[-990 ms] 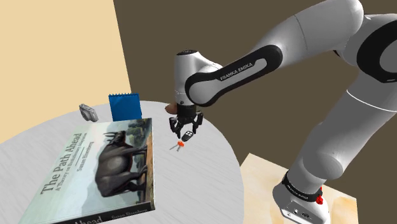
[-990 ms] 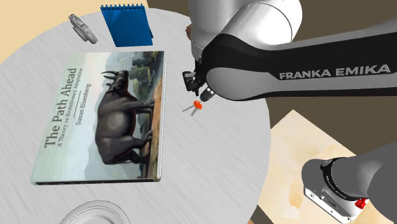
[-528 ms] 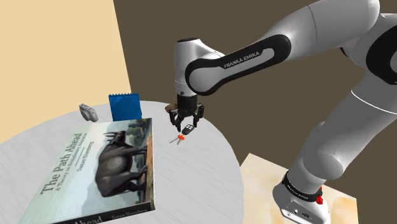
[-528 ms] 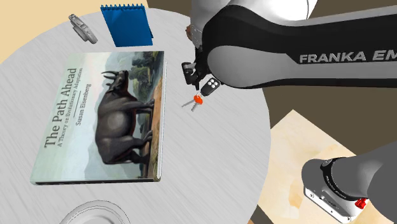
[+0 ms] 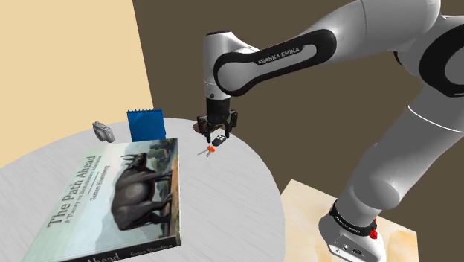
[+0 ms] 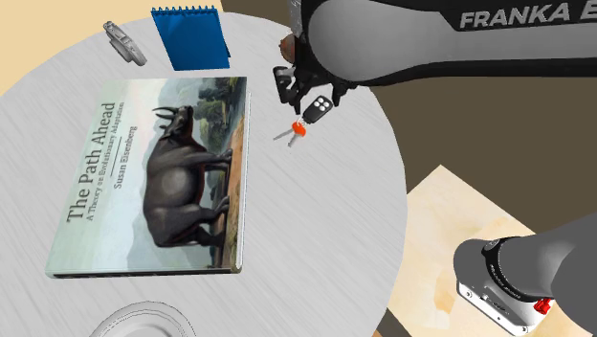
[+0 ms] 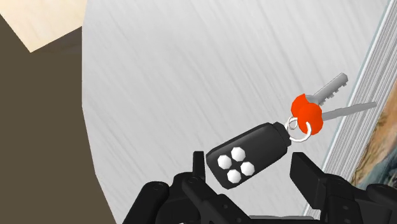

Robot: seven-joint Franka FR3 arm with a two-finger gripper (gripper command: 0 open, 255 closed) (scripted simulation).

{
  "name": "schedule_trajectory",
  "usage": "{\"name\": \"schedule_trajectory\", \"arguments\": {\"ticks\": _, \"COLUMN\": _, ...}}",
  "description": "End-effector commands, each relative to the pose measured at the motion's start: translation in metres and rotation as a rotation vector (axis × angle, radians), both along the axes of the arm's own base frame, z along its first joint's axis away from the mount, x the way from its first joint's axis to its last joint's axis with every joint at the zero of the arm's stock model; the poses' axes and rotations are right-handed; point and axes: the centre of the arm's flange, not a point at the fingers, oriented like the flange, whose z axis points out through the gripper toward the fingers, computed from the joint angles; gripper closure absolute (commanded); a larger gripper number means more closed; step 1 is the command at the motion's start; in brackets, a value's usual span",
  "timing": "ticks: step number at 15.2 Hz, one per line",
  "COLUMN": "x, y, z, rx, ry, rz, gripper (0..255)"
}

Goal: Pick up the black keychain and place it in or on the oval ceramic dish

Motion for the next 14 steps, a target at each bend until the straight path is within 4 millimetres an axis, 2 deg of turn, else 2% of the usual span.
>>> {"name": "schedule_trajectory", "arguments": {"ticks": 1, "x": 0.019, "y": -0.016, "z": 0.001, "rx": 0.0, "ry": 0.0, "rz": 0.0, "gripper": 255}}
{"name": "schedule_trajectory", "arguments": {"ticks": 14, "x": 0.147, "y": -0.13, "z": 0.009, "rx": 0.0, "ry": 0.0, "rz": 0.0, "gripper": 255}}
